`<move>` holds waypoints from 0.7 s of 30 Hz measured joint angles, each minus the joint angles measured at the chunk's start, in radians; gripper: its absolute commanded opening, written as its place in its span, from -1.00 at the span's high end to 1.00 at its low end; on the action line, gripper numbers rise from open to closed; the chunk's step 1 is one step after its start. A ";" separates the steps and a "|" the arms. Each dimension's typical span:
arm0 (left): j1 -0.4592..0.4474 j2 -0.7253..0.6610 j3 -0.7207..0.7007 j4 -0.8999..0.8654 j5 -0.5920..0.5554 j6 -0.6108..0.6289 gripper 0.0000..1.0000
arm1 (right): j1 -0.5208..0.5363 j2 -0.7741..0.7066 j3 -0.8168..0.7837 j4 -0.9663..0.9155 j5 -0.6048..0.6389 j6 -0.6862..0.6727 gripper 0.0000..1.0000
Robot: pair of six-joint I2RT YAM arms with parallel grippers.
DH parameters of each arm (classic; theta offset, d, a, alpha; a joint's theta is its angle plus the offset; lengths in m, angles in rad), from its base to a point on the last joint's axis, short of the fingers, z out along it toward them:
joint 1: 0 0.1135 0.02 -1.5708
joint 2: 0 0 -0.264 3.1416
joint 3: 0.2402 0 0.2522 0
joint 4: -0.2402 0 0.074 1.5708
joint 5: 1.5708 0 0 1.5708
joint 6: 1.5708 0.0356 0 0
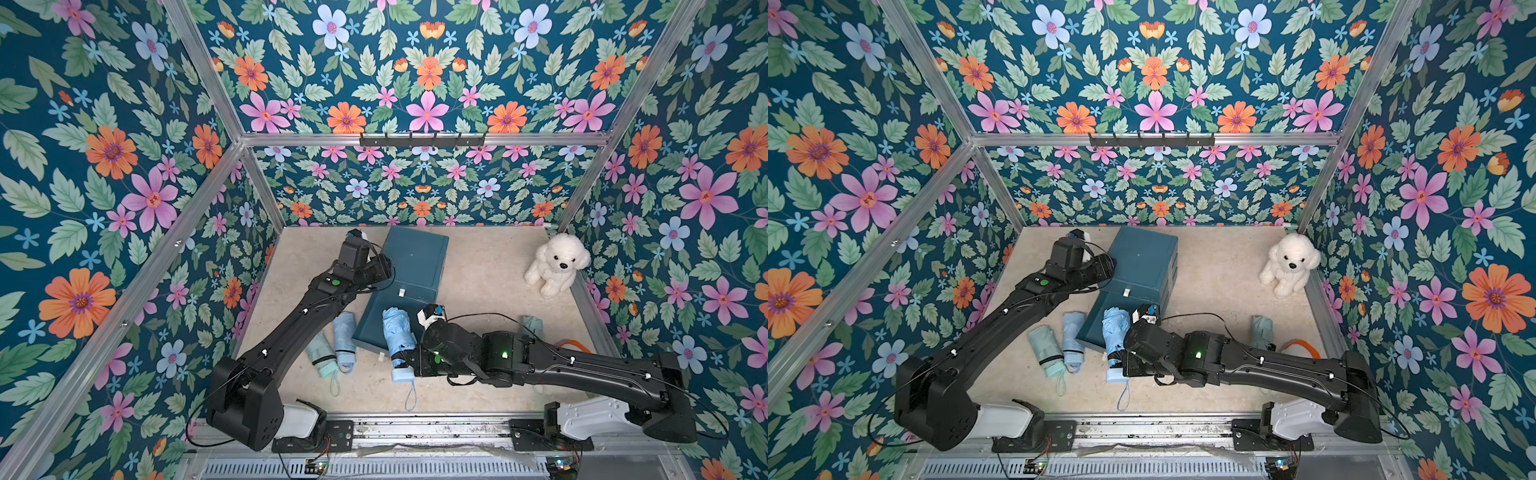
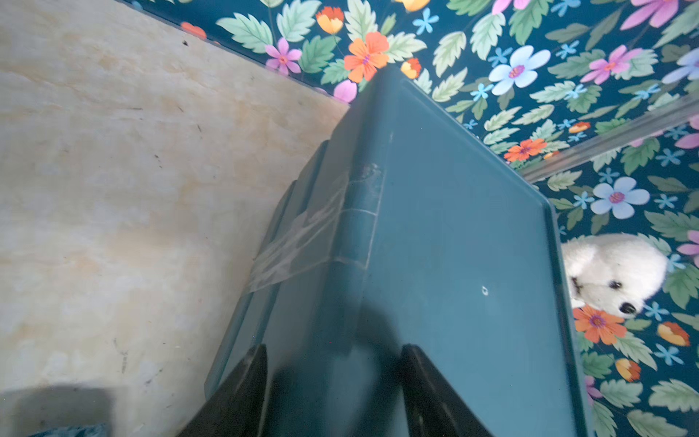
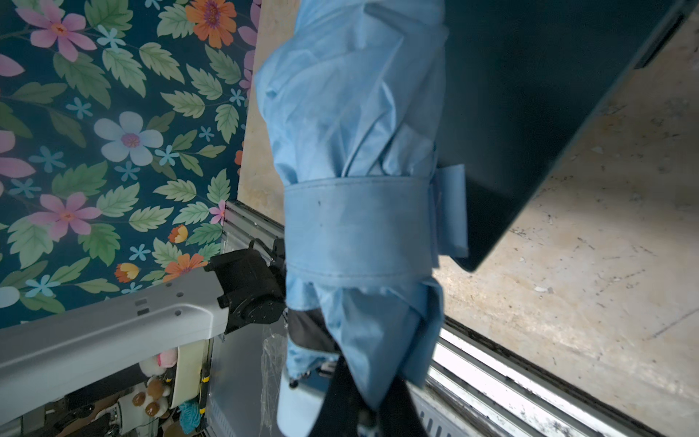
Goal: Place the umbrella in the drawer by color
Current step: Place the umbrella in the drawer.
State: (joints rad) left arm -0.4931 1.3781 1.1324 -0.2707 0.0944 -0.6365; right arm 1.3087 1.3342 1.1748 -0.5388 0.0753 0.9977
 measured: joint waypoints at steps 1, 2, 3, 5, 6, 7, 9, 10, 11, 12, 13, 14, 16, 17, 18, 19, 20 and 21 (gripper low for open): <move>-0.015 -0.002 -0.005 0.003 0.002 -0.016 -0.20 | -0.013 0.000 -0.004 -0.004 0.002 0.004 1.00; -0.031 -0.004 -0.011 0.010 0.002 -0.019 -0.19 | -0.024 0.000 -0.008 -0.008 0.002 0.007 1.00; -0.041 -0.006 -0.016 0.014 0.002 -0.023 -0.19 | -0.034 0.000 -0.010 -0.013 0.002 0.014 1.00; -0.063 -0.010 -0.028 0.029 0.005 -0.042 -0.16 | -0.048 0.000 -0.011 -0.029 0.003 0.027 1.00; -0.069 -0.011 -0.032 0.035 0.007 -0.044 -0.16 | -0.052 0.000 -0.011 -0.033 0.000 0.029 1.00; -0.075 -0.014 -0.039 0.043 0.009 -0.047 -0.16 | -0.062 0.000 -0.011 -0.035 -0.013 0.029 1.00; -0.083 -0.020 -0.049 0.055 0.013 -0.064 -0.16 | -0.082 0.002 -0.023 -0.029 -0.035 0.029 1.00; -0.088 -0.024 -0.055 0.059 0.016 -0.067 -0.16 | -0.095 0.003 -0.033 -0.024 -0.045 0.034 1.00; -0.094 -0.028 -0.059 0.061 0.016 -0.071 -0.16 | -0.107 0.008 -0.044 -0.022 -0.054 0.038 1.00; -0.100 -0.029 -0.061 0.062 0.015 -0.071 -0.16 | -0.116 0.013 -0.050 -0.021 -0.059 0.041 1.00; -0.109 -0.029 -0.061 0.062 0.014 -0.072 -0.15 | -0.126 0.021 -0.057 -0.021 -0.065 0.046 1.00; -0.117 -0.027 -0.061 0.065 0.014 -0.079 -0.15 | -0.136 0.029 -0.060 -0.021 -0.075 0.048 1.00; -0.130 -0.023 -0.064 0.075 0.021 -0.089 -0.14 | -0.157 0.038 -0.068 -0.013 -0.100 0.048 1.00; -0.137 -0.022 -0.068 0.085 0.029 -0.090 -0.14 | -0.170 0.040 -0.076 -0.006 -0.110 0.048 1.00; -0.141 -0.022 -0.073 0.093 0.034 -0.090 -0.14 | -0.184 0.040 -0.085 0.003 -0.117 0.051 1.00; -0.143 -0.023 -0.079 0.103 0.038 -0.094 -0.14 | -0.199 0.041 -0.094 0.011 -0.125 0.055 1.00; -0.145 -0.026 -0.086 0.113 0.040 -0.094 -0.14 | -0.212 0.043 -0.099 0.016 -0.128 0.056 1.00; -0.146 -0.029 -0.092 0.119 0.041 -0.097 -0.14 | -0.220 0.045 -0.102 0.023 -0.129 0.058 1.00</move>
State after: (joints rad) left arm -0.6388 1.3495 1.0409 -0.1520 0.1356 -0.7338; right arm 1.0885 1.3792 1.0729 -0.5159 -0.0536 1.0557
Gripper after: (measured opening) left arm 0.572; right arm 0.107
